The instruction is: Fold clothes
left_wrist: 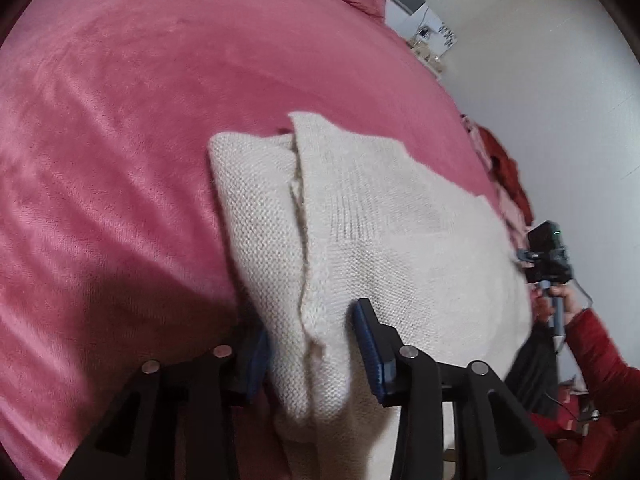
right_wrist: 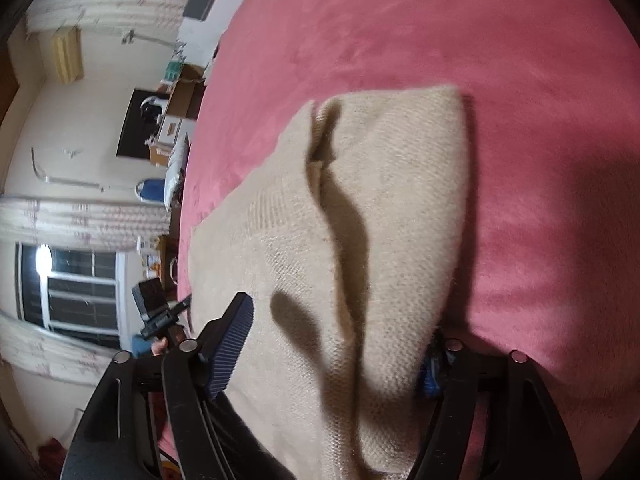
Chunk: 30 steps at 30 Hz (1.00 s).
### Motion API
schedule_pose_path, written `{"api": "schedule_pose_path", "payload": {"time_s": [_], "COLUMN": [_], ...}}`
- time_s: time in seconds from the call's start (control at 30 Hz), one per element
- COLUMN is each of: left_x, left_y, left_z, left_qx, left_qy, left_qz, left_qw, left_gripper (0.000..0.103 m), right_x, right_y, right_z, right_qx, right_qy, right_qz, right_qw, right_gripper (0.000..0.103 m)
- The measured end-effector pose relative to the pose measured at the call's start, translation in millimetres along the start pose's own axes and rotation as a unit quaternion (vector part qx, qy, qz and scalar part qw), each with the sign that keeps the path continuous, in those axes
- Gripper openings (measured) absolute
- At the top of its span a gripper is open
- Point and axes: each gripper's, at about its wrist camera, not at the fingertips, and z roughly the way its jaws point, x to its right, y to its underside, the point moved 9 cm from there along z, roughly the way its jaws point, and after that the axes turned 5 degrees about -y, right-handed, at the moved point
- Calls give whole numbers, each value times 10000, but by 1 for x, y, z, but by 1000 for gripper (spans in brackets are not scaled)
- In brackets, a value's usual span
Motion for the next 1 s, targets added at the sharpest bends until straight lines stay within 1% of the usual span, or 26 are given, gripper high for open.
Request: {"api": "schedule_pose_path", "payload": {"time_s": [0.07,0.1,0.13,0.17,0.2,0.23,0.27,0.3,0.33,0.4,0.47,0.57,0.63,0.67,0.73,0.8,0.87,0.93,1.0], "left_x": [4,8,12,15,16,15,14,13,12,9,7,2,2,2,1,0,0,4,1], "left_y": [0,1,1,1,0,-1,0,1,2,4,5,8,10,11,11,11,10,7,6], "left_z": [2,2,3,3,1,-2,-7,-14,-20,-33,-47,-67,-83,-90,-98,-110,-130,-149,-171], "left_qx": [35,57,78,120,178,245,354,491,627,900,1172,1577,1841,1909,1954,2099,2384,2705,3117], "left_qy": [-110,-143,-161,-154,-146,-149,-136,-107,-79,-21,36,122,203,253,277,389,556,667,625], "left_qz": [26,35,14,-73,-196,-320,-408,-473,-538,-667,-796,-988,-1059,-1038,-1035,-1028,-1017,-1036,-1097], "left_qw": [9999,9999,9998,9998,9995,9991,9984,9976,9966,9937,9899,9825,9770,9758,9749,9715,9642,9548,9418], "left_gripper": [27,24,22,19,18,17,17,16,15,14,14,13,12,12,11,11,11,11,11], "right_x": [-1,-3,-5,-9,-14,-15,-20,-25,-33,-38,-53,-91,-120,-132,-161,-179,-203,-219,-243], "right_y": [0,1,1,3,5,7,8,8,9,7,4,0,-11,-15,-28,-37,-47,-58,-66], "right_z": [1,2,5,9,12,14,15,16,17,16,20,25,26,28,34,40,47,52,61], "right_qx": [-9,25,74,56,39,-47,-59,-69,-38,49,34,117,238,283,346,376,405,447,479], "right_qy": [19,104,309,657,1004,1539,1661,1780,1575,1808,2347,2669,2686,2659,2695,2672,2655,2620,2582], "right_qz": [-61,-91,-156,-347,-539,-851,-996,-1138,-1064,-1008,-1576,-2312,-2551,-2663,-2971,-3125,-3324,-3467,-3625], "right_qw": [10000,9999,9994,9972,9935,9844,9810,9774,9818,9783,9592,9355,9285,9261,9154,9108,9041,8995,8942], "right_gripper": [80,82,82,82,77,58,50,29,24,23,22,21,21,21,21,21,21,21,21]}}
